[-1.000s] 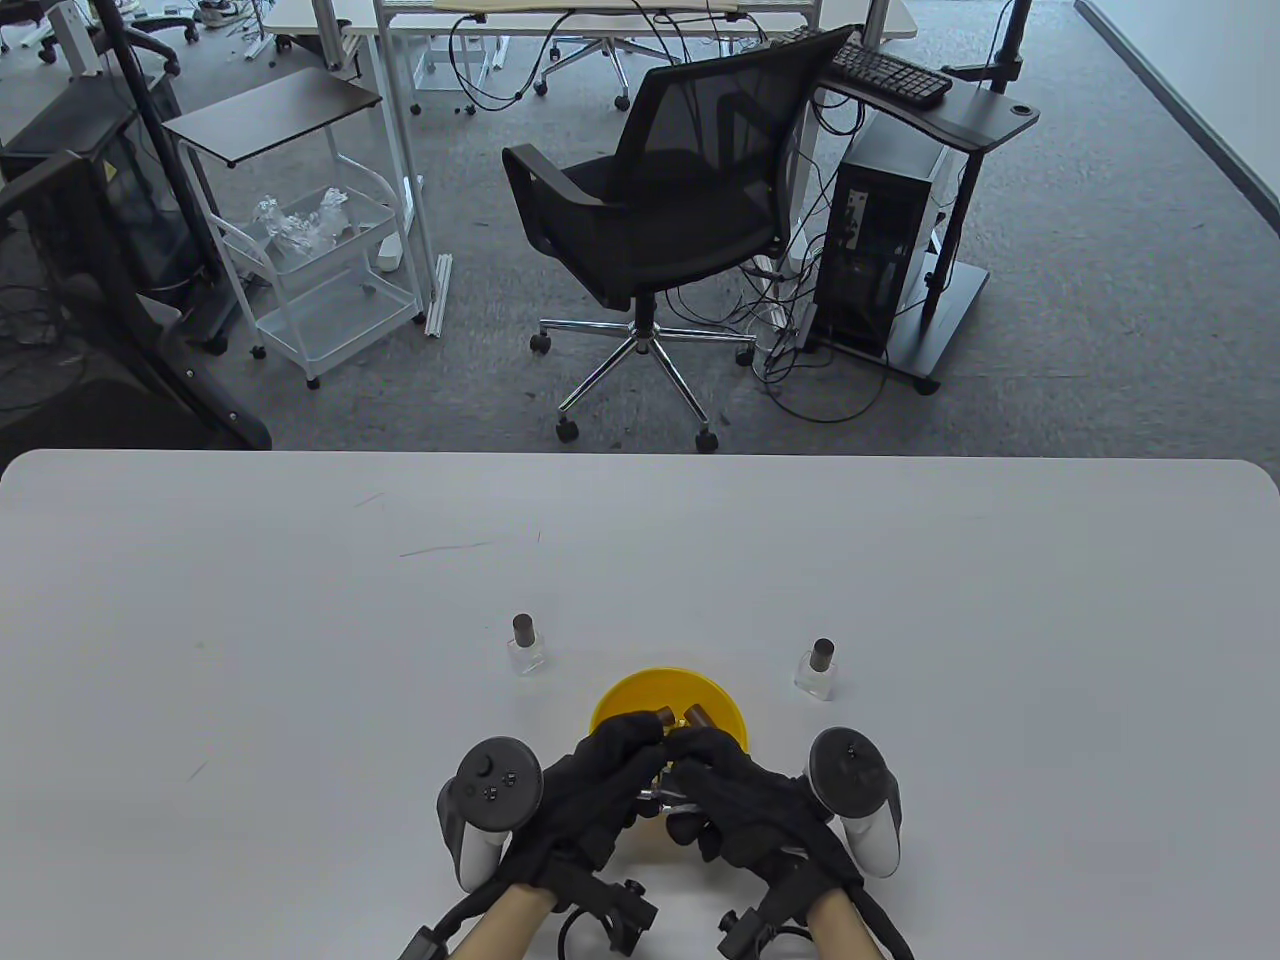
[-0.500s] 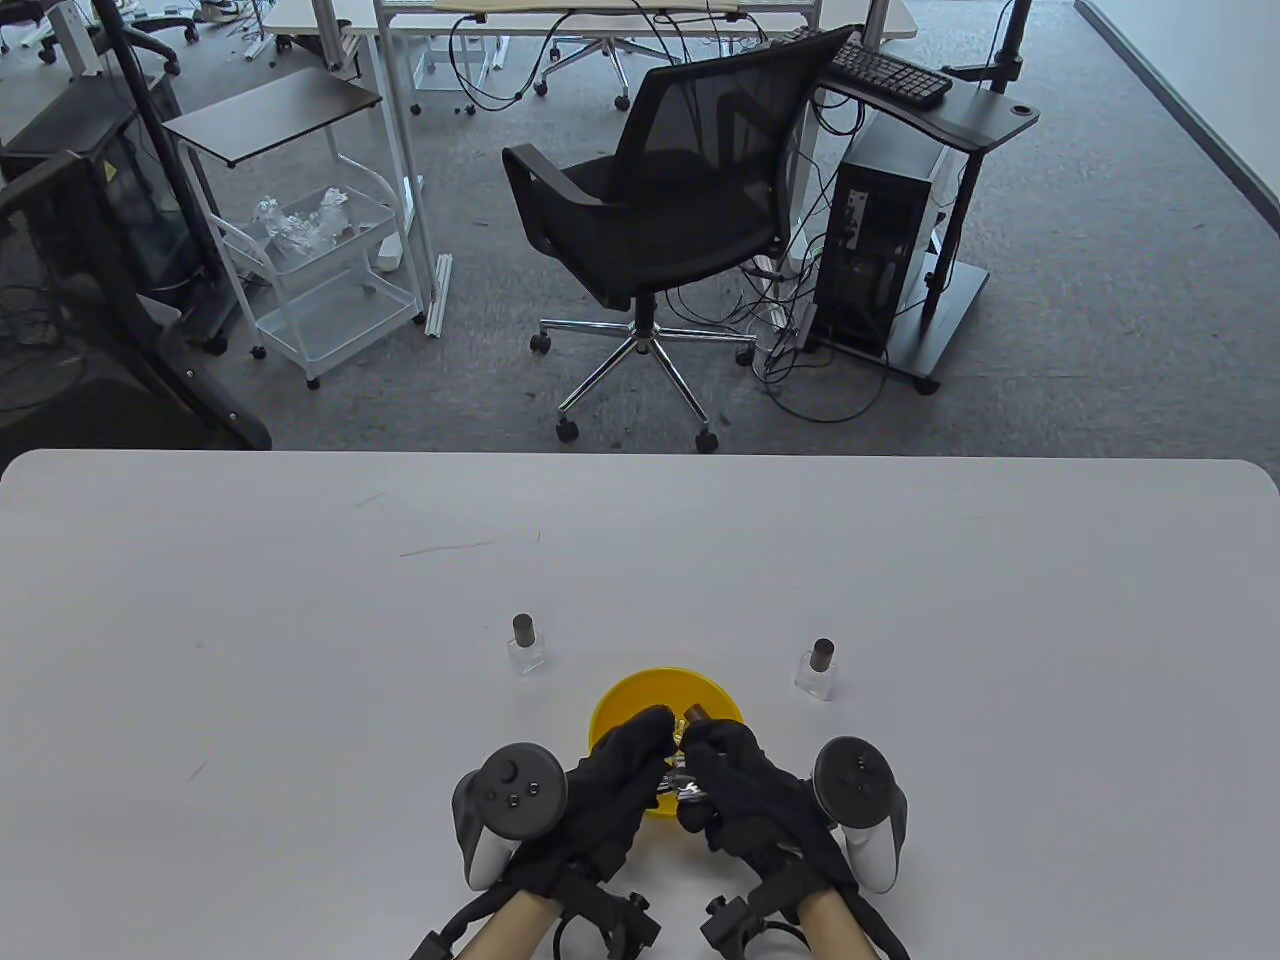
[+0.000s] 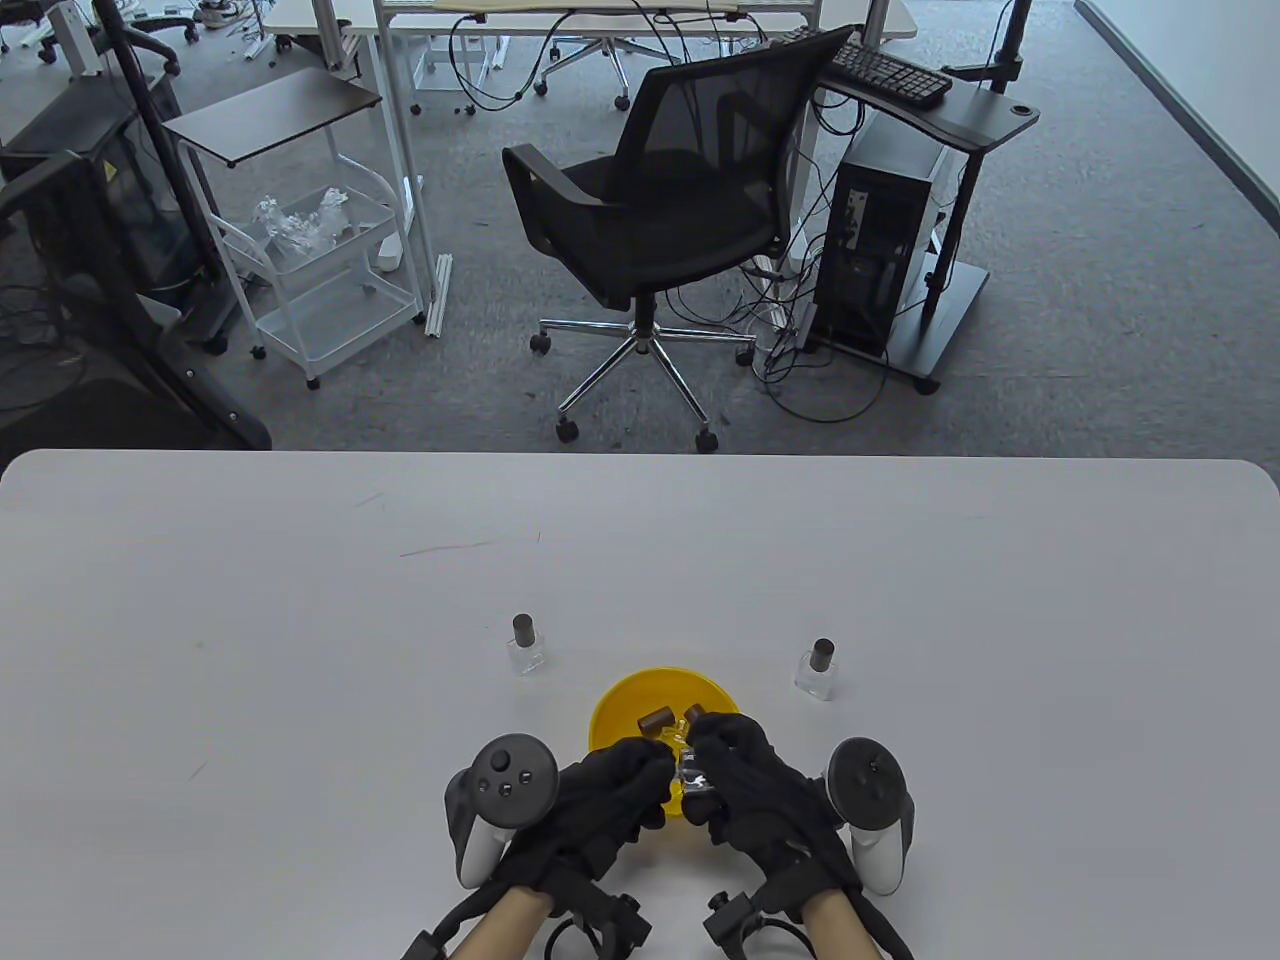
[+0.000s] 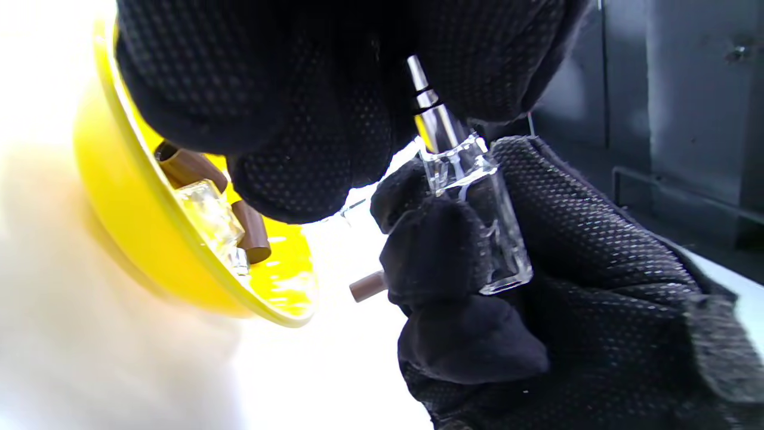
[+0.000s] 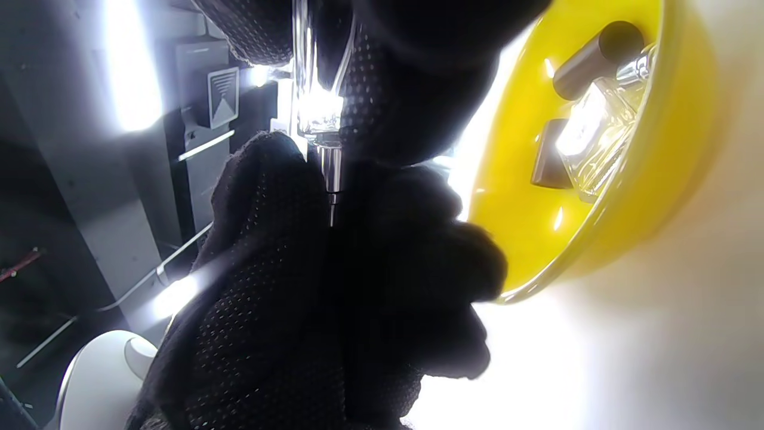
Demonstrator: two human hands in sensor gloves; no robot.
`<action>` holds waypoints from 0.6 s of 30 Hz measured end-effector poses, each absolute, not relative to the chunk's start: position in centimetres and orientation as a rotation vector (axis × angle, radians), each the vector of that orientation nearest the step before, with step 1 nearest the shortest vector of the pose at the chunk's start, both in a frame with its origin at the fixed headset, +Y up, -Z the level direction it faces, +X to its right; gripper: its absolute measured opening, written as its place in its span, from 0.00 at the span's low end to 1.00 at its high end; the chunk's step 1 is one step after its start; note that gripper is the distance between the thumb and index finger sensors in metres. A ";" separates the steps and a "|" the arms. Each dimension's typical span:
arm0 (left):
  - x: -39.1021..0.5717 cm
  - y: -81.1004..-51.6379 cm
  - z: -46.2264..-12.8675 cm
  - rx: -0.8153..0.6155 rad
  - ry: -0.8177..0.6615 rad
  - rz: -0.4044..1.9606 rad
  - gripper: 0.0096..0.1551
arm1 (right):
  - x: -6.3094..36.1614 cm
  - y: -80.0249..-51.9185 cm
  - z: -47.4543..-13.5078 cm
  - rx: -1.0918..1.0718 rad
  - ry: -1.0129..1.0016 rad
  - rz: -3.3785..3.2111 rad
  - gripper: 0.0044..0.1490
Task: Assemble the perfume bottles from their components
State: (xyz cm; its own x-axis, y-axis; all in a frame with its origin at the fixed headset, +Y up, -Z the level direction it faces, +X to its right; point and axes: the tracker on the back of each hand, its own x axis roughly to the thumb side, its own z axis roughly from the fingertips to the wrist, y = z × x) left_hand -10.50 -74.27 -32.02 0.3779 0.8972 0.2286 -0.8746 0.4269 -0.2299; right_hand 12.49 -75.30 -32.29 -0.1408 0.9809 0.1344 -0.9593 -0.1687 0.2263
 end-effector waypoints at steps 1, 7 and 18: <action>-10.5 -74.2 -32.0 -0.071 -0.345 1.144 0.27 | 12.5 -75.4 -32.3 0.283 0.099 1.717 0.27; -10.6 -73.7 -31.7 0.019 -0.363 1.159 0.18 | 12.4 -75.7 -32.3 0.260 0.116 1.690 0.27; -10.8 -73.8 -31.8 0.023 -0.328 1.192 0.26 | 12.2 -75.6 -32.2 0.278 0.118 1.635 0.27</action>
State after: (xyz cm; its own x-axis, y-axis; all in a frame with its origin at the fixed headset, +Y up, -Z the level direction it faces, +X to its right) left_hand -10.80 -73.76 -31.82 0.3284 0.9073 0.2626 -0.9139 0.3754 -0.1541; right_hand 12.22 -75.59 -32.18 -0.0615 0.9921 0.1092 -0.9663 -0.0866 0.2425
